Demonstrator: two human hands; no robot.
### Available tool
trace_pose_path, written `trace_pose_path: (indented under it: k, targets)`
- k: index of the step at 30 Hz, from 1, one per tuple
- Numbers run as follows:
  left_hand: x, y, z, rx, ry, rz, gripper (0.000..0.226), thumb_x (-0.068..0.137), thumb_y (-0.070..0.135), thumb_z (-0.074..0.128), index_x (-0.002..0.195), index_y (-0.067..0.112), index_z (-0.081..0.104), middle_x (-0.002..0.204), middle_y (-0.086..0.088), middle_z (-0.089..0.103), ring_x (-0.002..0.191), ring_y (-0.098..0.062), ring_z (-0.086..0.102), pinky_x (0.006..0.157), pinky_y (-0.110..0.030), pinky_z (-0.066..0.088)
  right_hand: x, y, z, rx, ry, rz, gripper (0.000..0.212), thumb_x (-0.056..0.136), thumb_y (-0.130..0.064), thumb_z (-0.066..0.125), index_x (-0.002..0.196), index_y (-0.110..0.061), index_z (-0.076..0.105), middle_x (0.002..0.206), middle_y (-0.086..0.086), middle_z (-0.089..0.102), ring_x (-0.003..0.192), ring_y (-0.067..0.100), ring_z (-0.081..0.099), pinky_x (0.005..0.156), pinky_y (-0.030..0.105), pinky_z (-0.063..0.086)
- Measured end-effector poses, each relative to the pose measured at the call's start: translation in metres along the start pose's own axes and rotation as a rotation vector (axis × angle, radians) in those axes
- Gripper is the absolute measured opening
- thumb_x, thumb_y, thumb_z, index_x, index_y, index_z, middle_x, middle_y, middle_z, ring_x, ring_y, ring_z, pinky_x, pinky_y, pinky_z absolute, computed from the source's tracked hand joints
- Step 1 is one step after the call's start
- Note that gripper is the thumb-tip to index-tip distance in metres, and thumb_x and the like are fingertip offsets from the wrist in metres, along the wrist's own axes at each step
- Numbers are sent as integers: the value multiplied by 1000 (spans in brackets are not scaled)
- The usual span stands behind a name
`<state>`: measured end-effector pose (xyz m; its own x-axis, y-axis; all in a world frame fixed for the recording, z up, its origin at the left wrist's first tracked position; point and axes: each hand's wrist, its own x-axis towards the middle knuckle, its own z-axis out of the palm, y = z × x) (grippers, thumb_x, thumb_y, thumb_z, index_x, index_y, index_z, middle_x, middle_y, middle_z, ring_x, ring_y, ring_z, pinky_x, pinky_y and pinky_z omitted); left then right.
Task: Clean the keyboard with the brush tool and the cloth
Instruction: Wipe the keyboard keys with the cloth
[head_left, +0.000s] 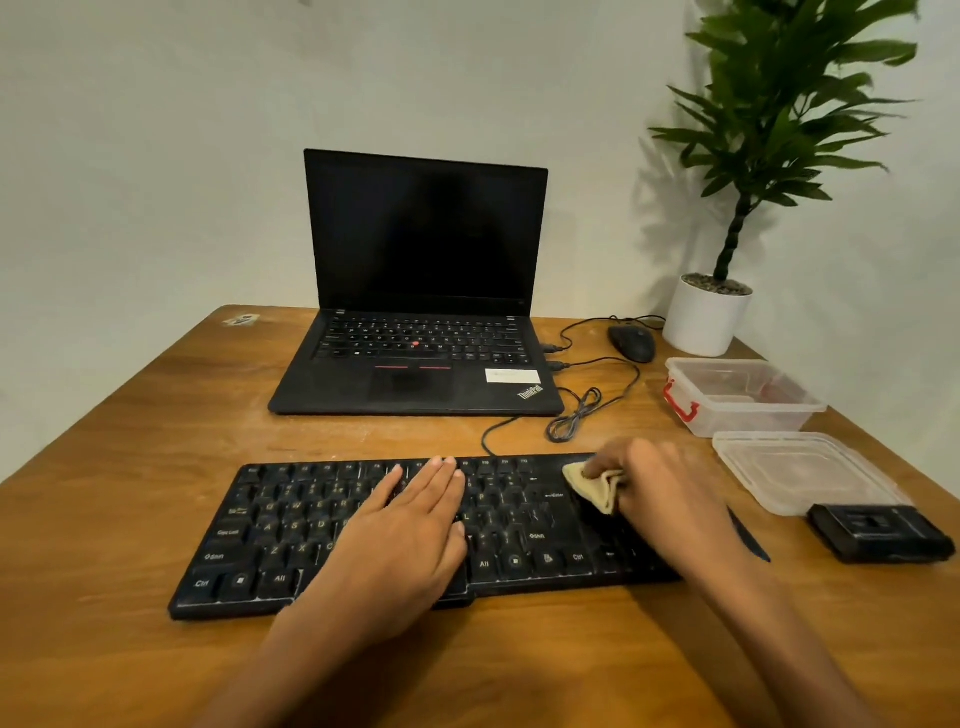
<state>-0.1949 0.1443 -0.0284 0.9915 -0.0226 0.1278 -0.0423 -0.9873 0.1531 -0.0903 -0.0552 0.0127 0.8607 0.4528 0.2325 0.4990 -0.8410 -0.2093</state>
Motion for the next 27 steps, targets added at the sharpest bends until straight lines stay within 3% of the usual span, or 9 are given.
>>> trace_pose_path:
  k: [5,9,11,14,18,21,23,25,27]
  targets:
    - [6,11,1,-50,-6,21,82,71,66,-22,142,25,-13,145,14,-20,133,3,-22,107,-23,-18,2,-35,21,87,-31,-210,40,84,-11,61,117,-34,60,124,-17,58,116,6,52,96,26,41]
    - [4,9,5,-28,-11,24,85,73,64,-23,146,24,-9,145,14,-20,133,3,-22,106,-22,-18,21,8,7,8,-107,38,31,84,-16,62,110,-32,62,116,-7,62,93,9,58,69,19,49]
    - [5,10,5,-22,-10,21,85,70,62,-25,145,24,-10,144,15,-21,132,3,-23,106,-21,-19,35,15,0,-55,-56,86,30,84,-13,61,108,-31,63,113,-3,63,93,13,57,73,27,50]
    - [5,12,4,-34,1,16,86,65,55,-23,144,24,-11,142,15,-22,131,3,-24,103,-20,-22,41,-9,17,67,-92,-79,36,82,-11,63,112,-30,63,118,-5,62,105,15,57,87,31,49]
    - [5,12,4,-38,20,16,79,66,54,-23,138,24,-16,141,15,-22,131,2,-24,104,-21,-22,41,5,19,12,-125,19,35,85,-12,60,117,-27,59,115,-3,63,91,11,58,70,20,49]
    - [5,14,5,-44,22,3,83,63,56,-29,138,24,-15,143,13,-20,133,0,-23,104,-23,-22,47,11,7,-45,-50,71,33,86,-12,58,115,-28,60,114,-2,63,95,13,58,75,23,49]
    - [7,10,11,7,70,10,82,70,56,-27,141,22,-5,148,10,-10,136,-1,-14,109,-25,-19,43,-15,16,54,-48,-85,39,86,-8,58,119,-29,59,121,-6,61,107,13,56,80,21,45]
    - [6,8,9,67,44,-5,74,88,51,-14,142,17,24,150,4,21,137,-4,10,114,-29,-5,36,-30,33,88,-68,-190,46,84,-2,57,121,-31,58,127,-8,58,115,13,53,90,27,45]
    - [7,9,11,-1,49,1,80,85,54,-18,143,17,22,151,5,19,138,-6,7,110,-26,-10,35,-18,31,41,-83,-134,43,85,-6,58,120,-31,58,129,-7,57,113,13,54,89,31,48]
